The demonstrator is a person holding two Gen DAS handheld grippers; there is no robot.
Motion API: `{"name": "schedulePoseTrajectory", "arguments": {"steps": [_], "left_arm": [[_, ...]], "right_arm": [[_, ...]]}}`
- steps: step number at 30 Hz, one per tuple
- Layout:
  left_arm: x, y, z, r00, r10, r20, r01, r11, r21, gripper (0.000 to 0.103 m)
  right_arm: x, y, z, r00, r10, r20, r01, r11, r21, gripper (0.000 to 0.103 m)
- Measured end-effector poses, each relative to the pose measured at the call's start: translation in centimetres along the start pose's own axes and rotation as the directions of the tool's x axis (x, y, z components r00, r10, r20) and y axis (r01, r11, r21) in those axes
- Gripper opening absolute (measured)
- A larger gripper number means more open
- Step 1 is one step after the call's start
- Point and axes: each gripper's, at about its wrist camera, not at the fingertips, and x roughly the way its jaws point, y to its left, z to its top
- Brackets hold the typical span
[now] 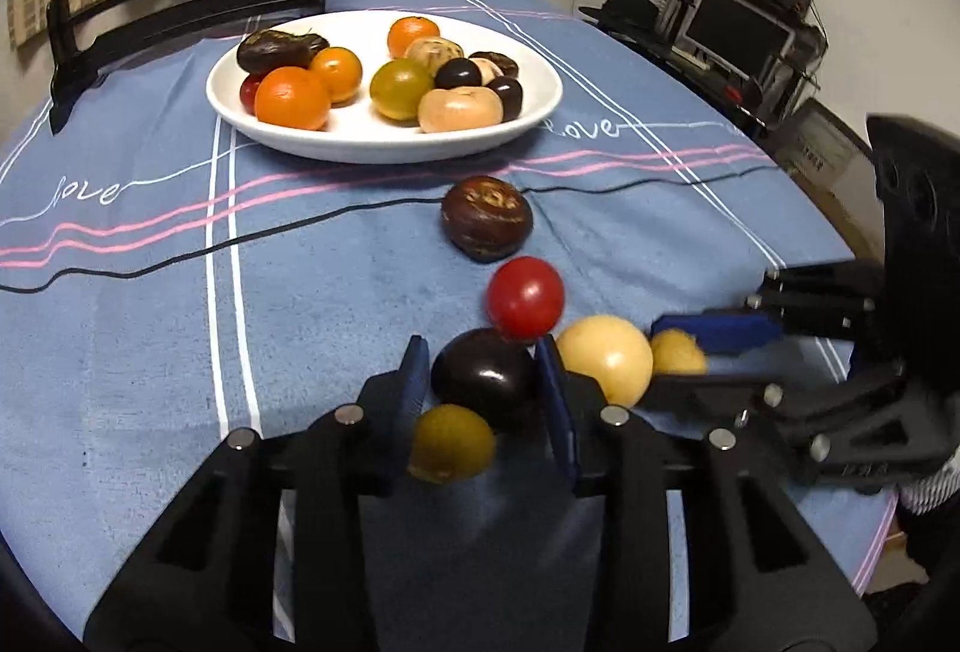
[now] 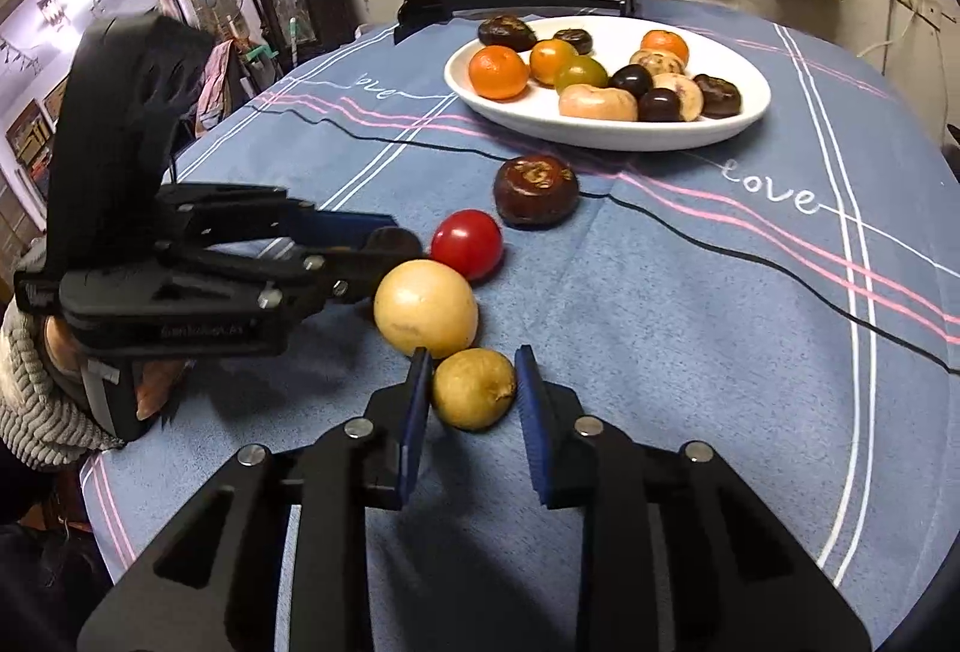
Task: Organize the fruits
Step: 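Grasp a dark brown fruit with the left tool while the right tool grasps a small tan fruit, then place the brown fruit on the plate with left tool while right tool places the tan fruit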
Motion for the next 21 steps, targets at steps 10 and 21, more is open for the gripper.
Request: {"name": "schedulePoseTrajectory", "arguments": {"steps": [10,21], "left_arm": [[-3.8,2.0,4.7,0.975,0.157,0.158,-0.156,0.988,-0.025,0.034],[1.8,3.3,12.7,0.876,0.41,0.254,-0.407,0.911,-0.067,0.035]], "right_arm": [[-1.9,-2.2,3.5,0.993,-0.059,0.105,0.052,0.996,0.068,0.029],[2.5,-5.3,13.8,0.943,-0.231,0.24,0.213,0.972,0.1,0.029]]}}
